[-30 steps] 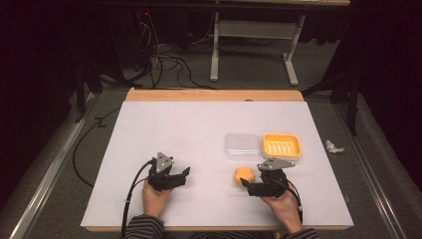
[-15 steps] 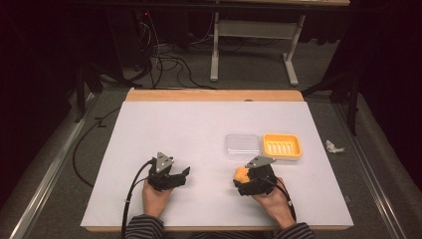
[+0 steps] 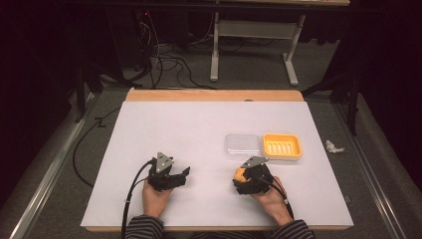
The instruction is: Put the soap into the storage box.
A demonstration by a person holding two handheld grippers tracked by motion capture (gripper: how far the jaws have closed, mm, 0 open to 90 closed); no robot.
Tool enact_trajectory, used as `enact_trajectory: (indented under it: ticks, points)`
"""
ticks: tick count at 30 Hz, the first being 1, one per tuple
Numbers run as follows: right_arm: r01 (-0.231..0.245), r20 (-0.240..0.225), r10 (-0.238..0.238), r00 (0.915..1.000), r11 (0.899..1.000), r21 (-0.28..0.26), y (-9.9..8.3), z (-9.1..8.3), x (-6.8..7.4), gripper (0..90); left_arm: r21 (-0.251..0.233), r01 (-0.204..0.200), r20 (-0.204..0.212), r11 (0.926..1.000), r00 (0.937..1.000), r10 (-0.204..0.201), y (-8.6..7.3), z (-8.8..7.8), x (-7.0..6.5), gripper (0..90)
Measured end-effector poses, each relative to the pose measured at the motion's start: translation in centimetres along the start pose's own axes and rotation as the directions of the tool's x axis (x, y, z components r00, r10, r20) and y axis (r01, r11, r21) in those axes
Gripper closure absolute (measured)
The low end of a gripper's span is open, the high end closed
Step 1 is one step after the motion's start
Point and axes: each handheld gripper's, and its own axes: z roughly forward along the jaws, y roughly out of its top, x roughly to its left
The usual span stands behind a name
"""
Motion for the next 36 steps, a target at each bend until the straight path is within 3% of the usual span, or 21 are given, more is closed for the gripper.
enact_trajectory:
  ticks: [14,24,29,36]
  points:
    - [0.01,-0.016,-0.01,0.9998,1.0,-0.02,-0.4,0.0,-0.3,25.7,-0.002,-0.001,-0.002,1.0,1.0,0.001,0.0,0.0,0.0,25.7]
    - [0.044,-0.008,-0.045,0.999,0.998,-0.034,-0.4,-0.1,-0.1,26.1,-0.003,0.0,-0.003,1.0,1.0,0.0,0.0,0.0,0.0,26.5]
    - [-0.008,-0.088,0.004,0.9961,0.999,-0.047,-0.6,-0.6,-1.0,26.2,-0.002,-0.007,-0.002,1.0,1.0,0.007,0.0,0.0,0.0,27.3]
    - [0.004,-0.087,-0.011,0.9962,0.997,-0.081,-0.7,-1.3,-1.2,26.3,-0.002,-0.02,-0.004,0.9998,0.9998,0.02,-0.1,0.0,-0.1,28.0]
